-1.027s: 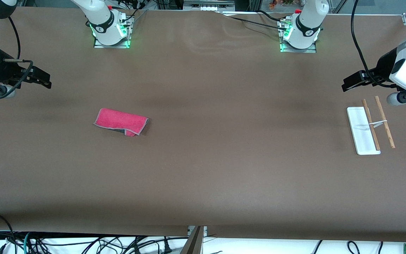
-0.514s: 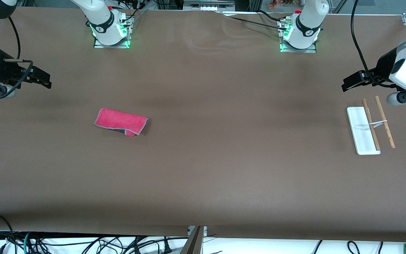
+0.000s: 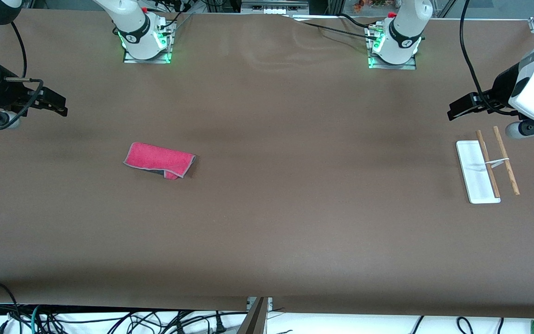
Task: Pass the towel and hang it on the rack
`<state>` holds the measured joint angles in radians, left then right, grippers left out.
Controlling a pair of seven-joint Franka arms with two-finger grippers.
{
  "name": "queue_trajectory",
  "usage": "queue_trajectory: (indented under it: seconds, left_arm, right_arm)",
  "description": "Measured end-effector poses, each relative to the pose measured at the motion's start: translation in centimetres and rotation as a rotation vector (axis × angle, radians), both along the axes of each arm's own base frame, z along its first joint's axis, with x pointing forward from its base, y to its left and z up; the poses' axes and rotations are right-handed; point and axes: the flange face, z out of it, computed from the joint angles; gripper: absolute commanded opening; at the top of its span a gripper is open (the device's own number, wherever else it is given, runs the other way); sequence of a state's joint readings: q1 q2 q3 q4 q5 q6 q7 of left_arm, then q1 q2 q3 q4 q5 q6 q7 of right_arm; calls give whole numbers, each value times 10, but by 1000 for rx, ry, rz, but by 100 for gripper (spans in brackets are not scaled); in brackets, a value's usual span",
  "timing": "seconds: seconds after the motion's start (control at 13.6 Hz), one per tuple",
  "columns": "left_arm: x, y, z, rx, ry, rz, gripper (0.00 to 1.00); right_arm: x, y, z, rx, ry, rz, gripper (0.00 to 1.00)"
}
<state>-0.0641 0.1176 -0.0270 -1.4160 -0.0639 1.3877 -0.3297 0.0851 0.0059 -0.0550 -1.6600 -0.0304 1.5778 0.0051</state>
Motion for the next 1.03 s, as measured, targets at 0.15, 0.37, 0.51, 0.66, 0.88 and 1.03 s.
queue_trajectory:
  seconds: [0.15, 0.37, 0.51, 0.66, 0.88, 1.03]
  left_arm:
    - [0, 0, -1, 0, 2, -1, 100]
    - [1, -1, -2, 0, 3, -1, 100]
    - [1, -2, -2, 0, 4, -3, 100]
    - [1, -2, -2, 0, 4, -4, 100]
    - [1, -3, -3, 0, 5, -6, 100]
    - [1, -4, -3, -1, 6, -8, 100]
  right_arm:
    - [0, 0, 0, 0, 0, 0, 100]
    - [0, 0, 0, 0, 0, -1, 100]
    - [0, 0, 0, 0, 1, -1, 100]
    - [0, 0, 0, 0, 1, -1, 100]
    - [2, 0, -12, 2, 27, 32, 100]
    - [9, 4, -32, 5, 66, 81, 100]
